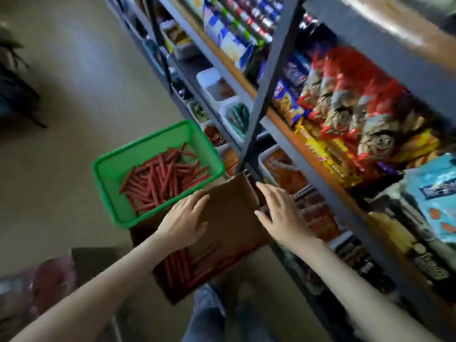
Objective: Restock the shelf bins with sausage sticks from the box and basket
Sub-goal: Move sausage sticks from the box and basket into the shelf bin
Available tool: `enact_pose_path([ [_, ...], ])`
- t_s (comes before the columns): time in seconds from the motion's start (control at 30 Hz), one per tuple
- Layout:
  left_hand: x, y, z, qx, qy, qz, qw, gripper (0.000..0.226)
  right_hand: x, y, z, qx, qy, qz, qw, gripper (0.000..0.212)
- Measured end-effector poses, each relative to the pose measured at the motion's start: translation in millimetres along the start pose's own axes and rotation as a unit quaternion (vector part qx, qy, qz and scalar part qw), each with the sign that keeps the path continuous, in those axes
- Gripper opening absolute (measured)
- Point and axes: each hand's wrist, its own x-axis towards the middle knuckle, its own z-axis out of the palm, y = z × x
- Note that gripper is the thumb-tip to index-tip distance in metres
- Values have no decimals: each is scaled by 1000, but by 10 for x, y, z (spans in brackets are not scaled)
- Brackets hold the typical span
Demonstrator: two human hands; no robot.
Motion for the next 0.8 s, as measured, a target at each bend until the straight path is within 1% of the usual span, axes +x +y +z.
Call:
enact_pose_path([
  [0.07, -248, -328, 445, -1, -40, -88, 995, 82, 53, -5, 590, 3, -106, -5, 994, 66],
  [0.13, -452, -509, 921, -9, -46, -177, 983, 87, 82, 15, 1152, -1, -192, -8, 981, 75],
  [0.2, -625, -577, 1404, -41, -44, -260, 964, 94, 90, 40, 1694, -26, -252, -22, 967, 84],
  [0.27, -734, -633, 1868, -91, -57, -352, 930, 102, 122, 71, 2202, -55, -313, -28, 948, 90],
  [0.37, -779, -712, 2421, -117, -51, -423, 897, 104, 212, 127, 2794, -85, -385, -31, 919, 93],
  [0.47, -674, -756, 2774, -138, -65, -477, 866, 107, 295, 144, 3191, -90, -398, -32, 912, 92],
  [0.57, -471, -751, 2860, -92, -88, -544, 830, 113, 343, 136, 3429, -92, -383, -35, 918, 87],
  [0.67, -302, -781, 2877, -93, -94, -587, 799, 119, 353, 109, 3522, -86, -366, -28, 926, 82],
  [0.73, -223, -809, 2900, -101, -110, -595, 789, 123, 367, 97, 3529, -79, -361, -17, 929, 79],
  [0.8, -162, -821, 2869, -114, -121, -596, 786, 117, 401, 89, 3499, -69, -356, -10, 932, 76],
])
